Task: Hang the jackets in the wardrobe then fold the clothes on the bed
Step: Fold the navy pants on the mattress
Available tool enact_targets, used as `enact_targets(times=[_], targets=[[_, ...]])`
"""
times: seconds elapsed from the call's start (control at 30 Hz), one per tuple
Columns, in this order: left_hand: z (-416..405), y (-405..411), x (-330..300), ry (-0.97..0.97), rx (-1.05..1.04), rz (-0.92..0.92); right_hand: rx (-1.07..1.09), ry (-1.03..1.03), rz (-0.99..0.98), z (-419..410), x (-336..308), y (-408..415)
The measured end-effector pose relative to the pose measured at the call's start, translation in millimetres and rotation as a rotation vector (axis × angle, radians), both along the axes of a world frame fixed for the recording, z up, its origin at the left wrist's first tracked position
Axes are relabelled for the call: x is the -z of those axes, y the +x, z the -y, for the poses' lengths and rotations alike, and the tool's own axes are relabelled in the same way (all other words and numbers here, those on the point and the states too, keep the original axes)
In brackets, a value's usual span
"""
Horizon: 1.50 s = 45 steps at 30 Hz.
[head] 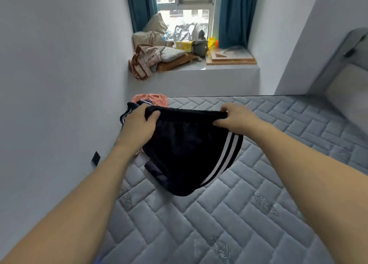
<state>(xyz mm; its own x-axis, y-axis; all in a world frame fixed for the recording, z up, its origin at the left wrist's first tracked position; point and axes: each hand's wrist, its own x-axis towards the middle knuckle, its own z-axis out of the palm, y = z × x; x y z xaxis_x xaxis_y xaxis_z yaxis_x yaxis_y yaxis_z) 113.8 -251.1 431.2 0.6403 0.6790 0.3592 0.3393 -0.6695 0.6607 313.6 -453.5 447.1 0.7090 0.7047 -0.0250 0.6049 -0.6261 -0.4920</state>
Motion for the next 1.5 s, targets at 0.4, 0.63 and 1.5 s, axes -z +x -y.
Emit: enact_targets(times=[0.4,0.63,1.5], targets=[[-18.8,-7.1,-159.1,0.105,0.039,-0.021,0.0,0.77,-0.811,-3.3,-138.2,-14.1],[-29.5,-18.0,-206.5,-0.211,0.165,-0.198,-0.247,0.842,-1.234,13.2,-149.0,-26.7],[305.9,582.5,220.0,-0.188,0.638,-0.411,1.35,0.585,-0.242,333.6,270.9,330.0]])
